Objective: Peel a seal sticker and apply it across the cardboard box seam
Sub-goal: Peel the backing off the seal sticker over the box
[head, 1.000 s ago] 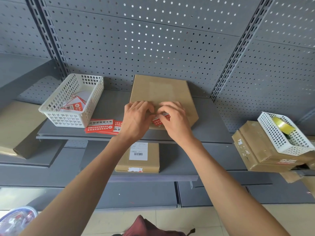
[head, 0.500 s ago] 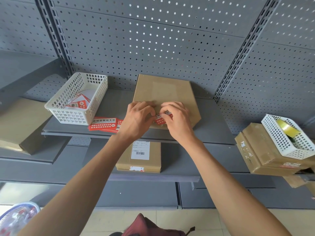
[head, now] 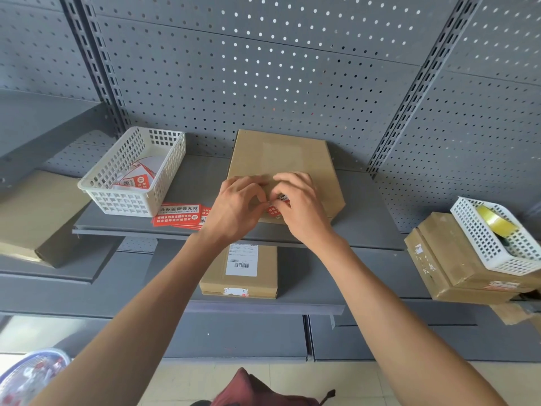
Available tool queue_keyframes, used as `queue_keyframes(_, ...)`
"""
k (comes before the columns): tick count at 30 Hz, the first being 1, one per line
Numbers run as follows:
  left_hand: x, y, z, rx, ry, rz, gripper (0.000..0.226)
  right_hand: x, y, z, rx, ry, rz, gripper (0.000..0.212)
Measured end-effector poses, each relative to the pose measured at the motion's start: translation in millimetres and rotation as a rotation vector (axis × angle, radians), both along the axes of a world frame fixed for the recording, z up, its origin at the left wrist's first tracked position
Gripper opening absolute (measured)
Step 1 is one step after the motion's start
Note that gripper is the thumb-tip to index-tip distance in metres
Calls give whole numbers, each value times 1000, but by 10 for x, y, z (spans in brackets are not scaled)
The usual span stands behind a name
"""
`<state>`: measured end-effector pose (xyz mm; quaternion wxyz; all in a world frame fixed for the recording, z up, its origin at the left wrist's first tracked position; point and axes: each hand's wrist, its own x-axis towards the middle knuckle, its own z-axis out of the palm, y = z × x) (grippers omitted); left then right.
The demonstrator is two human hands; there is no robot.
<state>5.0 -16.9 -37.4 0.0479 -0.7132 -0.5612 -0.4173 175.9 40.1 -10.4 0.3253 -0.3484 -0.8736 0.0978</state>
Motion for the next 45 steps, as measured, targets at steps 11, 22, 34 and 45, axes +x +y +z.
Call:
queue_keyframes(11,-12,12,-24,-50,32,21,17,39,-28,53,-42,17,18,7)
queue_keyframes(22,8,-4,14,-53,29,13,22,213,78,137,-97,-18,-24,14)
queue_keyframes(34,81,13,57,-91,56,109,26,214,79,133,-117,-7,-7,10)
queue_keyframes(45,246,28,137,-118,114,179,11,254,104,127,-96,1,24,8)
